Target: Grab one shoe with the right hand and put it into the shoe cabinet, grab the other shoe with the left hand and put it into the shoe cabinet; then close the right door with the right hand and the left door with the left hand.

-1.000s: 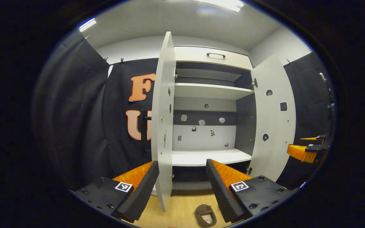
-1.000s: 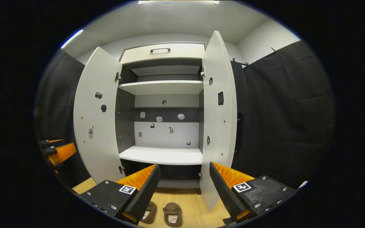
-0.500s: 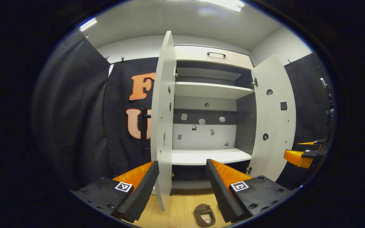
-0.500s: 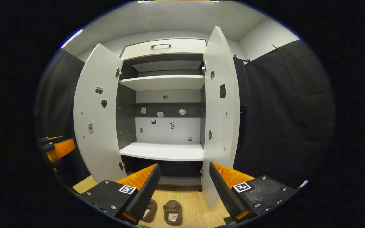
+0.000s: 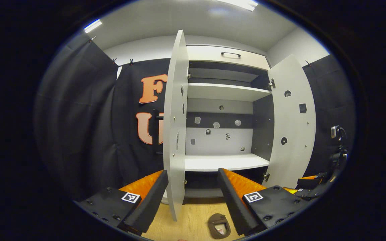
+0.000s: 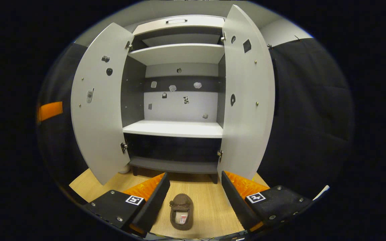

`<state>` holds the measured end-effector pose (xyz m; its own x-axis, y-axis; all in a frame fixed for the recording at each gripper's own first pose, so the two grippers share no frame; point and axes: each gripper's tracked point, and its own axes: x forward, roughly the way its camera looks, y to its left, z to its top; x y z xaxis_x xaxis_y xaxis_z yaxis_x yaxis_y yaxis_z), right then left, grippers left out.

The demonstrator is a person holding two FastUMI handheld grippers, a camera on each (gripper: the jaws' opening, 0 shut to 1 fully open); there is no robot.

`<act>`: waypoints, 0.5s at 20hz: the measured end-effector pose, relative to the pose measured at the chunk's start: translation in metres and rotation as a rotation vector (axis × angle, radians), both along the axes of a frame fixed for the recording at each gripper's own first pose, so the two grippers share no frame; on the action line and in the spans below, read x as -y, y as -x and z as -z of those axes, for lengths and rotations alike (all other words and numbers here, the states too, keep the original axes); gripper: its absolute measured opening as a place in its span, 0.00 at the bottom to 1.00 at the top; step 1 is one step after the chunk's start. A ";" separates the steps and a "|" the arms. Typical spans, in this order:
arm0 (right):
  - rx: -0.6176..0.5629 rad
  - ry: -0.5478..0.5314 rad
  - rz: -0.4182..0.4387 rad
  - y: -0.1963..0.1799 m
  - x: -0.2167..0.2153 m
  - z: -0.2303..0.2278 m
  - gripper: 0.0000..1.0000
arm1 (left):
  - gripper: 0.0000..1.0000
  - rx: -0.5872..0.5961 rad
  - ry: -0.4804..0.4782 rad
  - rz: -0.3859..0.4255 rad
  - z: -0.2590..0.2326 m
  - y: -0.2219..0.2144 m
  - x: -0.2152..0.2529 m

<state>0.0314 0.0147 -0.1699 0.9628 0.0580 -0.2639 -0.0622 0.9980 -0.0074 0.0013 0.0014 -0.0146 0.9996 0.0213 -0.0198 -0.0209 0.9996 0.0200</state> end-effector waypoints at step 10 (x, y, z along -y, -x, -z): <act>-0.324 -0.011 0.005 -0.016 -0.003 0.199 0.78 | 0.97 -0.029 -0.026 -0.044 0.015 0.005 -0.016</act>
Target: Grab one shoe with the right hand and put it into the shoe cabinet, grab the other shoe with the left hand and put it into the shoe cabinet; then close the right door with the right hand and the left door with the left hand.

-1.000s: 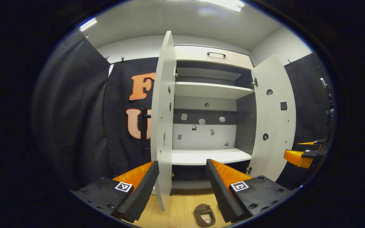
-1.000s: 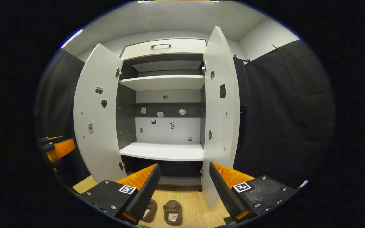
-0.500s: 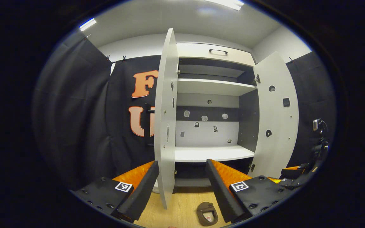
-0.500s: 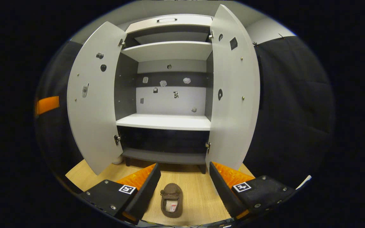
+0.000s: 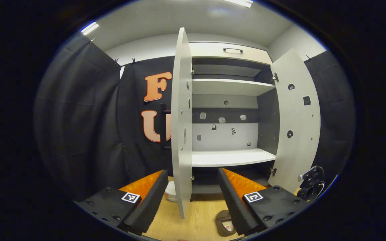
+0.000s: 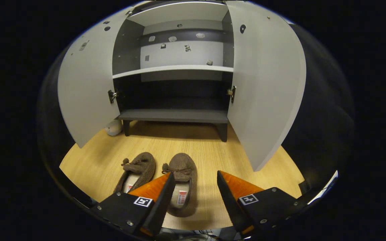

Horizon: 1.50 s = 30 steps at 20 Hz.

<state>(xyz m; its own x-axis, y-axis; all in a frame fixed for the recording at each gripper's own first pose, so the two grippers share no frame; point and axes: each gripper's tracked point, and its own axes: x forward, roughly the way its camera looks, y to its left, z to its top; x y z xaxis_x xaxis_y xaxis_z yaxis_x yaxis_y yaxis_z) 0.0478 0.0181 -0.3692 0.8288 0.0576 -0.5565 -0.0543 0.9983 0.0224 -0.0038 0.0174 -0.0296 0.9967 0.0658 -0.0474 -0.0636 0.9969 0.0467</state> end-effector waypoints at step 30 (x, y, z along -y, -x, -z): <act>0.001 -0.100 0.028 -0.033 -0.031 -0.095 0.02 | 0.97 -0.062 0.008 0.012 0.043 -0.018 -0.003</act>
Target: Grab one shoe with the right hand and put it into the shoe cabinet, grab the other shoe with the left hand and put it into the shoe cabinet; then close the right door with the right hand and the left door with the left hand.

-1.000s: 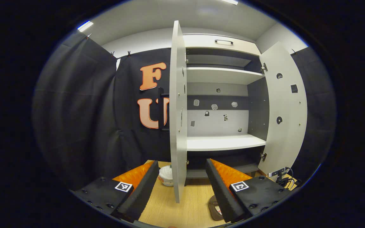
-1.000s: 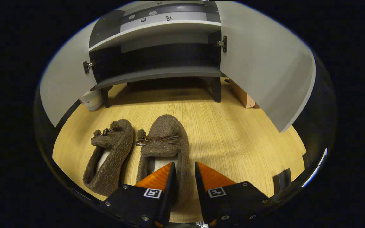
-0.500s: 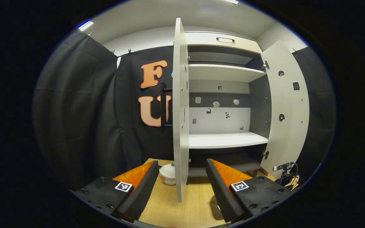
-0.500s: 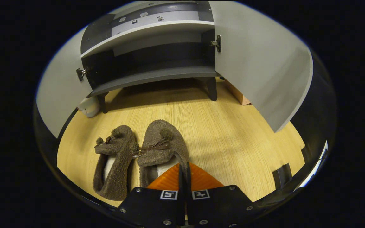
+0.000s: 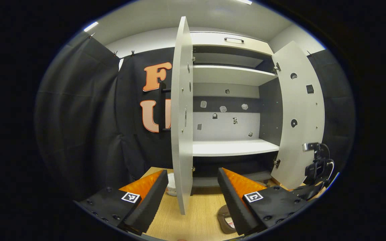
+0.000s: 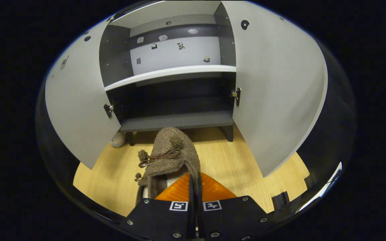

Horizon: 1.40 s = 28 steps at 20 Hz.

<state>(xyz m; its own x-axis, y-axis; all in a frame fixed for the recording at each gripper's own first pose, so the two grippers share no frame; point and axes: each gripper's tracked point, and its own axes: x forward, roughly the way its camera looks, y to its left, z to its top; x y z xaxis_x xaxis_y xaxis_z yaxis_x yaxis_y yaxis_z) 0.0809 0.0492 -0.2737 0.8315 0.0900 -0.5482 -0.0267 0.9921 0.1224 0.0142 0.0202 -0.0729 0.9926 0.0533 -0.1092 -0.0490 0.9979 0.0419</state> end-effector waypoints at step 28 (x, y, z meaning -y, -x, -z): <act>0.210 -0.029 0.149 -0.332 -0.005 -0.206 0.02 | 0.97 -0.028 0.000 -0.078 0.021 -0.016 -0.045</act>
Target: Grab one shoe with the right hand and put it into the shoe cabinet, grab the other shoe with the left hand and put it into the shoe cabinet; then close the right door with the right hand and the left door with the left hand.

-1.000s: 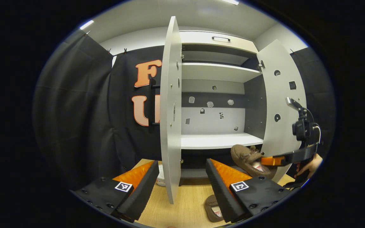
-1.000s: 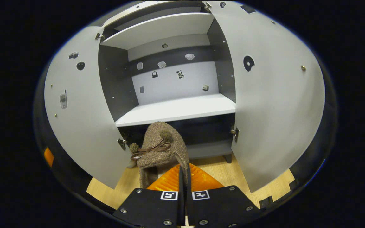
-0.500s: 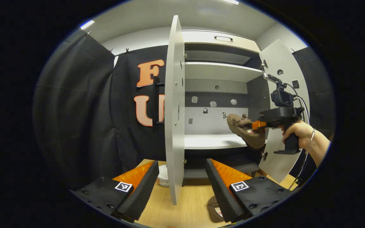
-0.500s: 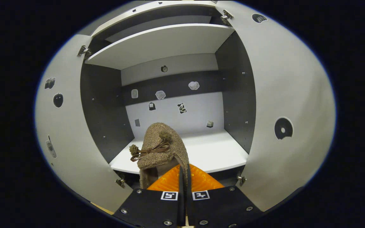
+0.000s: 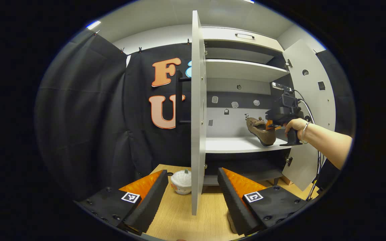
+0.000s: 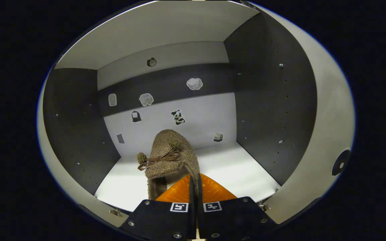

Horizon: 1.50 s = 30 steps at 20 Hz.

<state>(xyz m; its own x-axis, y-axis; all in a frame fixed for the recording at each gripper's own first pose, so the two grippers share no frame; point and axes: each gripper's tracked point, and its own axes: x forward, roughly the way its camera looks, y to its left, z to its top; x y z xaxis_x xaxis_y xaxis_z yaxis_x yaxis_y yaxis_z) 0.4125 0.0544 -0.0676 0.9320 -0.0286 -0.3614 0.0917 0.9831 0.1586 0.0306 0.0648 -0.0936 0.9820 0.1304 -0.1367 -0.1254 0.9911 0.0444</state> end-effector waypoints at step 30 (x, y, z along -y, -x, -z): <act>0.372 0.187 -0.061 0.296 0.039 -0.077 0.92 | 0.97 -0.144 0.021 0.139 0.151 -0.008 0.091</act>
